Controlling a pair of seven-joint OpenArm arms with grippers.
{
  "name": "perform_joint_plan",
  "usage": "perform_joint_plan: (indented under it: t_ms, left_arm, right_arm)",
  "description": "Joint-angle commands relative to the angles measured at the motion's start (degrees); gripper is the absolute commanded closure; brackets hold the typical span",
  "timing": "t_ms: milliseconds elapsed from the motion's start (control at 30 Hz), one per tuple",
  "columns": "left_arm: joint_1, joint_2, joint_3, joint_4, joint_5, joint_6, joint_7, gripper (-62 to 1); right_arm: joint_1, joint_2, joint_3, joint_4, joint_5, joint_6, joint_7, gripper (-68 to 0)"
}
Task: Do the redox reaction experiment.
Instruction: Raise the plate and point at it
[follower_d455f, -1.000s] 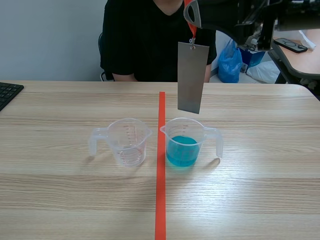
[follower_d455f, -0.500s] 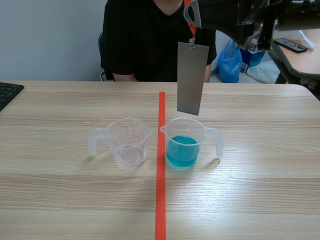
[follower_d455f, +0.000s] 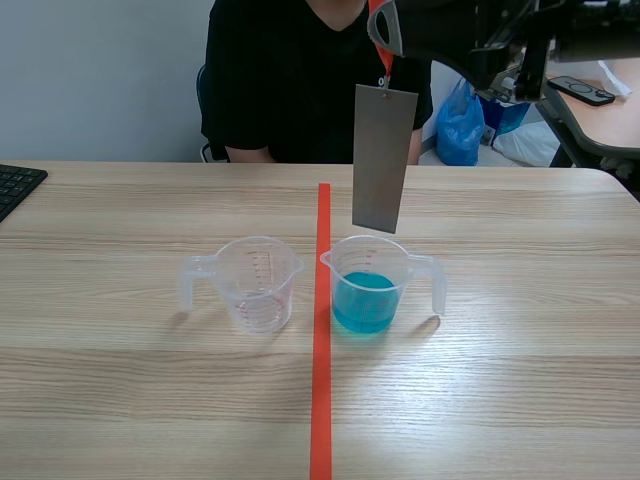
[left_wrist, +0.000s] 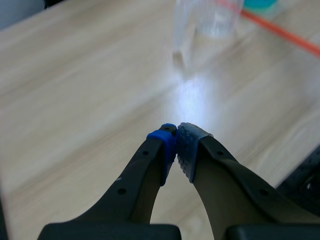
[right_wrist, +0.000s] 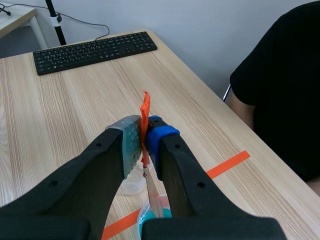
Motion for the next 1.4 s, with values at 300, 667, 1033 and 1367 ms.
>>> perform_joint_plan:
  t_ms: [300,667,1033,1367]
  left_arm:
    - [-26.2,-6.5,14.8,0.7,-10.9,-0.1,12.1,-4.0]
    - [-49.9,-1.7,39.7,0.7,-15.6,-0.1,25.2,-4.0]
    - [-59.5,8.3,50.5,0.6,-20.5,-0.1,37.4,-4.0]
    - [-63.7,15.1,53.1,-5.6,-21.4,-0.1,39.4,-4.0]
  right_arm:
    - [1.0,0.9,0.7,0.5,0.6,0.0,0.6,-1.5]
    - [1.0,0.9,0.7,0.5,0.6,0.0,0.4,-1.5]
    - [1.0,0.9,0.7,0.5,0.6,0.0,0.4,-1.5]
    - [1.0,0.9,0.7,0.5,0.6,0.0,0.2,-1.5]
